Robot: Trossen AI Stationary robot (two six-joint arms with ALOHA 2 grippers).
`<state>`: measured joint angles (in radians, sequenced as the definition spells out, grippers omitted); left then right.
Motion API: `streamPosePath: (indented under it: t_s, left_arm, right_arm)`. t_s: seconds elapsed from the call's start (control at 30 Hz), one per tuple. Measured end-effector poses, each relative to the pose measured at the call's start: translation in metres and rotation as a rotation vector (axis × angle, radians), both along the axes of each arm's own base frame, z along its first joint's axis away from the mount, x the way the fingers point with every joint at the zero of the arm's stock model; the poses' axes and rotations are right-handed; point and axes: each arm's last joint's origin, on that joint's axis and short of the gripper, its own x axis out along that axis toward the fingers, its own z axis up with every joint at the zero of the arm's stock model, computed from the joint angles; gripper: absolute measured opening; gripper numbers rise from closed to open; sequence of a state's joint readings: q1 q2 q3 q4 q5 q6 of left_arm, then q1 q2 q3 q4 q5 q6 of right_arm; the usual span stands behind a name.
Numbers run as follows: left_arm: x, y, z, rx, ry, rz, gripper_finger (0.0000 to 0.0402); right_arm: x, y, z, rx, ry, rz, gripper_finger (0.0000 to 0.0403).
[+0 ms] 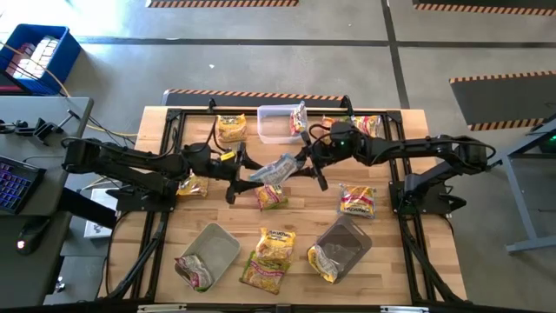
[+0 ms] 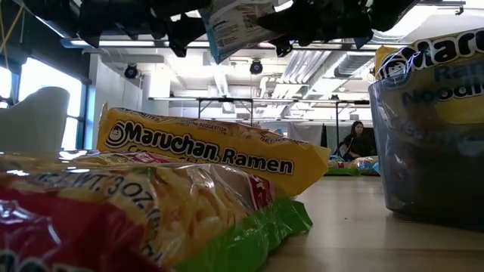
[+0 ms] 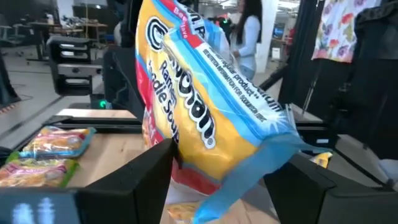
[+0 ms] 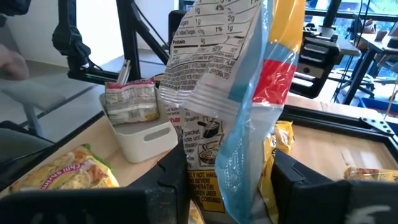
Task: Sort Maruchan noodles
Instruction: Put the light blue noodle pack into the transparent bin
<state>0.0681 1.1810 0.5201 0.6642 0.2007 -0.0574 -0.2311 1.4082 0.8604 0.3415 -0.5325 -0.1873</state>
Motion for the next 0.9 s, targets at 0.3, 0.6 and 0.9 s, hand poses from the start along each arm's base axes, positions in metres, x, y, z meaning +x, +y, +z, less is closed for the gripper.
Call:
streamPosePath:
  t_s: [0.3, 0.6, 0.9]
  left_arm:
    - [0.005, 0.001, -0.005, 0.06, -0.013, 0.024, 0.0156]
    - [0.009, 0.001, -0.012, 0.119, 0.008, 0.01, 0.0011]
    - [0.009, 0.006, -0.012, 0.125, 0.032, 0.216, 0.0003]
  right_arm:
    - [0.001, 0.0, 0.0, -0.005, 0.003, -0.068, 0.0127]
    - [0.002, -0.001, 0.001, 0.031, 0.017, -0.197, 0.0194]
    - [-0.01, -0.014, 0.024, 0.08, 0.083, -0.59, 0.0229]
